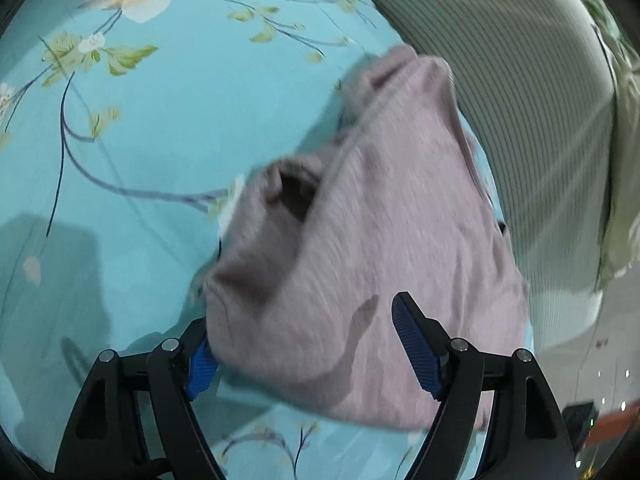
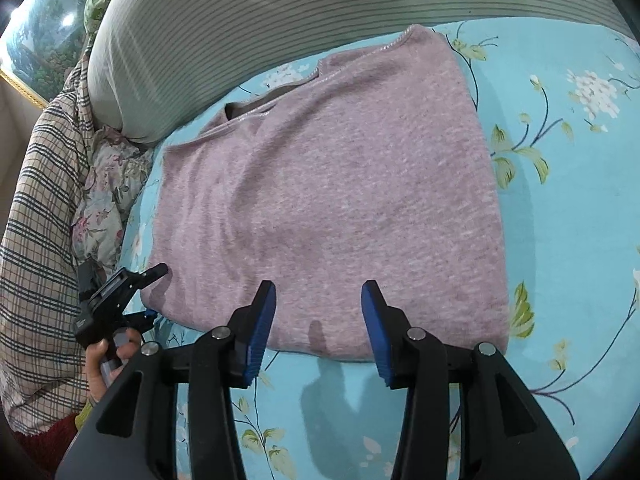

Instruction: Fold small clothes

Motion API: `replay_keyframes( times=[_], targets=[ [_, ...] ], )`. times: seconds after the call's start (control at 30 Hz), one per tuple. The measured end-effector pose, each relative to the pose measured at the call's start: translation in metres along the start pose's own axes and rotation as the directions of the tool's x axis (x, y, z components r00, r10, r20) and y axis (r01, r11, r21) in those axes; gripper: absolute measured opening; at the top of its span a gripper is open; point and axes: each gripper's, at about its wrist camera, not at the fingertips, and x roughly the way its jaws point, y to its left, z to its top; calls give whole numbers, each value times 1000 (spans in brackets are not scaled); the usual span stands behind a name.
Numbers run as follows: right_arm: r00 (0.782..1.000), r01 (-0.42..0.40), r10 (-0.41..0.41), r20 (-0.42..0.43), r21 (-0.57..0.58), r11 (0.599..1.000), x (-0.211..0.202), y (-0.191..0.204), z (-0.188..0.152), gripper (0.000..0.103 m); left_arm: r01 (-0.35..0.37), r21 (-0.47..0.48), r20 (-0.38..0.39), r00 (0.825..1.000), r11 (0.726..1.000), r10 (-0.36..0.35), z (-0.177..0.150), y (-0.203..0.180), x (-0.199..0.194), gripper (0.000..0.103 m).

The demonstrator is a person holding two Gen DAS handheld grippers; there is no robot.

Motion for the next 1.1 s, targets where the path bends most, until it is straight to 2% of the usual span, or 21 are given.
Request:
replay_keyframes(
  times=[0.03, 0.07, 0.1, 0.13, 0.17, 0.2, 0.27, 0.37, 0.43, 0.5, 0.6, 0.73, 0.8, 0.83, 0.9, 0.97, 1.1],
  targets=[
    [1000, -4, 4, 3, 1, 1000, 1, -1, 2, 46, -17, 4, 7, 1000, 1000, 17, 3, -2, 1, 77],
    [1000, -9, 9, 5, 3, 1000, 1, -2, 3, 46, -32, 10, 12, 999, 999, 32, 5, -5, 1, 73],
    [1000, -15, 15, 9, 7, 1000, 1, -3, 4, 46, -58, 17, 21, 998, 998, 58, 6, -7, 1, 58],
    [1000, -22, 22, 15, 9, 1000, 1, -5, 6, 46, -80, 30, 28, 996, 996, 80, 7, -9, 0, 47],
    [999, -26, 25, 21, 11, 1000, 1, -7, 8, 46, -75, 40, 25, 997, 996, 74, 9, -10, 0, 24],
    [999, -30, 30, 29, 13, 999, 1, -8, 10, 46, -39, 43, 9, 999, 998, 38, 11, -9, -1, 15],
    [997, -56, 56, 46, 16, 998, -1, -12, 14, 46, -32, 61, 17, 999, 998, 31, 13, -15, -9, 13],
    [996, -69, 67, 59, 26, 997, -3, -20, 20, 46, -26, 168, 46, 999, 985, 18, 9, -47, -22, 11],
    [995, -80, 78, 69, 38, 996, -5, -26, 25, 46, -7, 260, 56, 998, 966, -8, 3, -75, -31, 11],
    [992, -99, 94, 82, 59, 993, -8, -32, 31, 46, 7, 371, 55, 998, 929, -30, -9, -112, -35, 11],
    [985, -145, 134, 107, 102, 984, -14, -43, 42, 46, 52, 533, 26, 997, 845, -78, -35, -165, -33, 11],
    [979, -183, 172, 110, 103, 978, -18, -47, 60, 46, 110, 700, -56, 993, 706, -99, -81, -216, -10, 11],
    [976, -203, 194, 99, 91, 975, -15, -44, 68, 46, 124, 741, -100, 992, 660, -74, -101, -227, 12, 10],
    [973, -220, 212, 89, 87, 972, -12, -44, 71, 46, 131, 753, -124, 991, 645, -56, -108, -228, 23, 10],
    [968, -248, 245, 48, 84, 965, 0, -39, 77, 46, 132, 765, -158, 987, 630, -15, -118, -226, 43, 10],
    [969, -246, 246, 16, 74, 966, 17, -32, 84, 49, 131, 768, -170, 985, 627, 2, -122, -224, 53, 10],
    [959, -278, 281, -42, 65, 958, 51, -16, 96, 52, 142, 765, -172, 985, 628, -14, -115, -224, 50, 10]
  ],
)
